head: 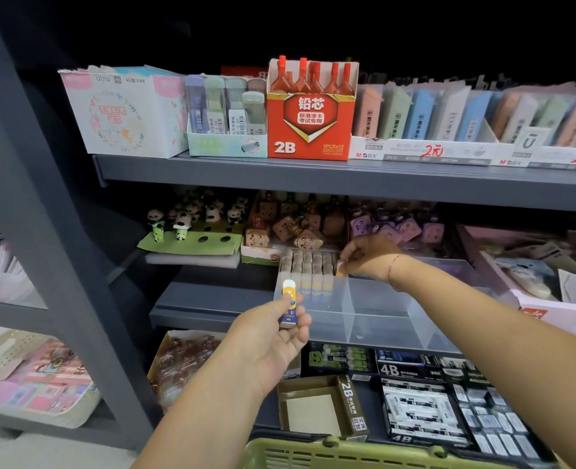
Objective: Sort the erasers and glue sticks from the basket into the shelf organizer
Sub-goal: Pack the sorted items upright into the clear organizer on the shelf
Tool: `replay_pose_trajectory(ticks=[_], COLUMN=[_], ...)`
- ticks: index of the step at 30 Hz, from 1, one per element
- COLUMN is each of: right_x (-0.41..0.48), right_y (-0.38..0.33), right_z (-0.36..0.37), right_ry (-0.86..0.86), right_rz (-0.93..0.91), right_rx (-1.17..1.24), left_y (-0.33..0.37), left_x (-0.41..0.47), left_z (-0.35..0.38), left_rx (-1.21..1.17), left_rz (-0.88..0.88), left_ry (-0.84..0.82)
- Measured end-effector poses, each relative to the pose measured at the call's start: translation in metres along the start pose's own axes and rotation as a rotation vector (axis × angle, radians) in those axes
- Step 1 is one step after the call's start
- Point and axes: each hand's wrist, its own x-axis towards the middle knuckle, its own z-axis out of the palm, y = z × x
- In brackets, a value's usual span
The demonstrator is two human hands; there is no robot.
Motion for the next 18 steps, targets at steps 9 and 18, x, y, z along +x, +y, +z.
replay_pose_trajectory(ticks=[9,18], right_x=[0.0,0.002], right_y=[-0.008,0.006], right_z=[-0.002,0.001], right_ry=[-0.101,-0.1], right_rz=[0.117,0.105], right_rx=[0.086,0.208], left_y=[0.0,0.0], left_x=[-0.003,-0.005], left_z=[0.0,0.002], left_rx=[0.024,0.003], left_rz=[0.019,0.004], left_ry=[-0.016,-0.001])
